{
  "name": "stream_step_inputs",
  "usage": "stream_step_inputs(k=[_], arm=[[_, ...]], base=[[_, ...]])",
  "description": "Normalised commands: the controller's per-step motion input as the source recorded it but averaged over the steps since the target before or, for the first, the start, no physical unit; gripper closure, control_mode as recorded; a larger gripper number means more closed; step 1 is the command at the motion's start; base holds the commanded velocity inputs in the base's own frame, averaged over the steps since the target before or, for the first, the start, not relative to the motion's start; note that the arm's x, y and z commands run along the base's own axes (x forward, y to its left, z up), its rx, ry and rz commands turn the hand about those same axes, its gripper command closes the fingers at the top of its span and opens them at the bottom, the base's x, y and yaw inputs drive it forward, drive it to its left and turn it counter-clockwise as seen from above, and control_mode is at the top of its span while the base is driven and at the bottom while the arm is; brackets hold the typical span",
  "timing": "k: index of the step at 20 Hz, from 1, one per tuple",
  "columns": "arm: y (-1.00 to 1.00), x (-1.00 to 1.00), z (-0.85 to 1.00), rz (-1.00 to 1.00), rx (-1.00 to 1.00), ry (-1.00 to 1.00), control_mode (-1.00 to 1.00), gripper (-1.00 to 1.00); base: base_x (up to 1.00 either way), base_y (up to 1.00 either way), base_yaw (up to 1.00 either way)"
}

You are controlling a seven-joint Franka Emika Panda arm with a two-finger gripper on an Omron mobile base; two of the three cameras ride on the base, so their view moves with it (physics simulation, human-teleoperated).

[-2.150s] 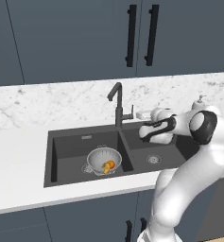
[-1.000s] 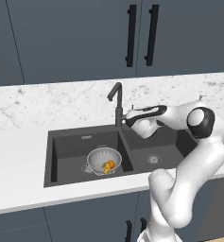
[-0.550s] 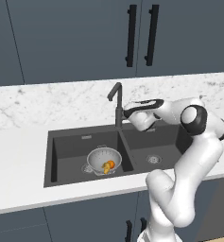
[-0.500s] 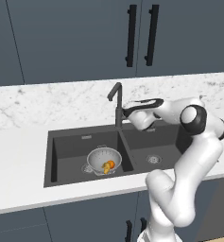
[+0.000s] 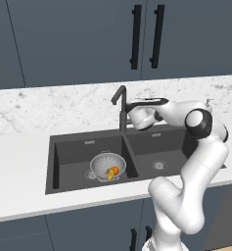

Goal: Put the colander in the sink, put the banana, tangerine in the colander, and turn on the sink faucet and pour water over the colander.

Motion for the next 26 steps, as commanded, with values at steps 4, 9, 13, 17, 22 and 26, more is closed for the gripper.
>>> stream_step_inputs(k=[4,9,13,17,22,26], arm=[[0.0,0.03,-0.12,0.0,0.0,0.0,-1.0,-1.0],[0.0,0.03,-0.16,0.0,0.0,0.0,-1.0,-1.0],[0.0,0.02,-0.14,0.0,0.0,0.0,-1.0,-1.0],[0.0,0.0,-0.16,0.0,0.0,0.0,-1.0,-1.0],[0.0,0.02,-0.14,0.0,0.0,0.0,-1.0,-1.0],[0.0,0.09,-0.09,0.0,0.0,0.0,-1.0,-1.0]], base=[[0.0,0.0,0.0],[0.0,0.0,0.0],[0.0,0.0,0.0],[0.0,0.0,0.0],[0.0,0.0,0.0],[0.0,0.0,0.0]])
